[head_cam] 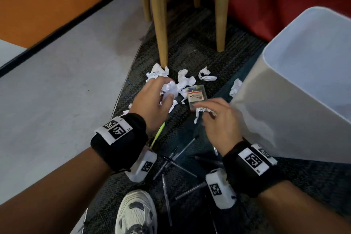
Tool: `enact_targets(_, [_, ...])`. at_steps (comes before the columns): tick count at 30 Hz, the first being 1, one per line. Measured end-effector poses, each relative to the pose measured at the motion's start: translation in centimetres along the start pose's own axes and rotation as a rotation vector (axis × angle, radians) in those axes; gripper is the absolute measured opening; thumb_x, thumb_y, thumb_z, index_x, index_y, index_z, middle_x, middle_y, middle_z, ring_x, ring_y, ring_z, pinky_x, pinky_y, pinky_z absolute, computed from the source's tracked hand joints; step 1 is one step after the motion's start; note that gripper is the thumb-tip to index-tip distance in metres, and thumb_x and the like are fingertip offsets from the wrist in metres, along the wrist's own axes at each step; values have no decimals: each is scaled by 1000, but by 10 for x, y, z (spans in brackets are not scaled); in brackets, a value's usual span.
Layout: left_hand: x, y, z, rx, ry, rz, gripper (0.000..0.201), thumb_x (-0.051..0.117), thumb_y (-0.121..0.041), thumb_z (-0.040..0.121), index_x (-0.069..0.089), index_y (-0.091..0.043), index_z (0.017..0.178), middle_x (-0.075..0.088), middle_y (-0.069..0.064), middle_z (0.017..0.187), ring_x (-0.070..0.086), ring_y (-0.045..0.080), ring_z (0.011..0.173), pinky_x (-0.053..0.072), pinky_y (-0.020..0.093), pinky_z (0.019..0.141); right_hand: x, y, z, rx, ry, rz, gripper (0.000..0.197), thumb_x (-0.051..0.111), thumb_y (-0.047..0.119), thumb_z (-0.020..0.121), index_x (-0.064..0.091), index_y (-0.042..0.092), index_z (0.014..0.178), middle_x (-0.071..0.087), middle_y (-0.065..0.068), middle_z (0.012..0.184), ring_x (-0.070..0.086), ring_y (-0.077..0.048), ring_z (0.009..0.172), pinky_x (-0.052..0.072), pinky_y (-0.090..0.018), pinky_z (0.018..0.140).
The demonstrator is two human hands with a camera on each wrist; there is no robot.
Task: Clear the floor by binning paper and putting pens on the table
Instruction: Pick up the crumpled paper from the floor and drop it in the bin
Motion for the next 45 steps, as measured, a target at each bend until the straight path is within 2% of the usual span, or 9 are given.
enact_targets(2, [-13,-37,3,114,-32,-63,31,54,-26,94,51,-21,125,53,-2,115,56,13,88,49,32,80,-31,25,-5,-32,-42,111,47,55,-10,87,75,31,95,54,25,100,61,-3,87,58,-25,72])
enact_targets(5, [-36,-91,7,258,-65,-176,31,58,-29,92,51,-27,123,54,-11,104,51,0,73,44,21,68,-70,67,-17,-22,-42,242,39,55,-4,91,75,29,94,59,14,101,66,-11,68,52,-21,54])
enact_targets(9, [-57,-155,12,380,-9,-412,44,65,-28,86,44,-36,125,54,-11,95,50,5,63,41,21,59,-127,119,-36,-206,-238,180,32,59,3,90,72,31,101,62,11,98,65,-12,75,53,-30,67])
enact_targets(14, [-52,-203,25,469,56,-318,36,71,-25,83,53,-26,114,59,-5,86,55,8,64,44,15,59,-182,119,-42,-154,-465,-276,34,62,24,91,64,28,125,51,4,121,46,9,90,33,0,84])
enact_targets(18, [-41,-213,32,482,60,-282,28,72,-25,82,60,-24,106,61,-10,83,53,5,64,41,8,58,-188,89,-33,159,-231,-593,31,43,44,96,69,32,106,59,7,120,57,-15,102,44,-36,92])
enact_targets(22, [-29,-214,34,468,84,-276,27,73,-27,80,62,-26,105,63,-8,86,51,1,62,42,8,60,-186,82,-36,269,-140,-612,45,34,64,94,67,40,112,61,12,127,55,-17,116,42,-41,95])
enact_targets(29, [-9,-214,35,453,166,-234,31,76,-29,78,64,-27,106,65,-9,89,54,0,60,45,10,62,-190,87,-43,102,-369,-431,34,47,54,94,69,34,109,66,15,118,60,-14,107,47,-46,95])
enact_targets(36, [-14,-211,34,506,240,-150,48,77,-35,76,60,-33,121,67,-13,106,62,2,81,49,14,78,-194,85,-44,77,-430,-330,32,53,52,92,60,35,118,60,13,117,54,-12,111,45,-39,91])
enact_targets(45, [-70,-118,25,369,63,-136,19,76,-29,78,68,-24,94,66,-9,80,59,3,75,47,12,66,-150,128,-54,-322,-439,-121,24,59,11,88,57,31,102,59,6,100,57,-8,100,45,-28,91])
Point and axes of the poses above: each hand's wrist, its own z-axis towards the middle knuckle, its own x-axis out of the palm, y = z × x, the point moved 5 cm from there along z, towards the middle knuckle
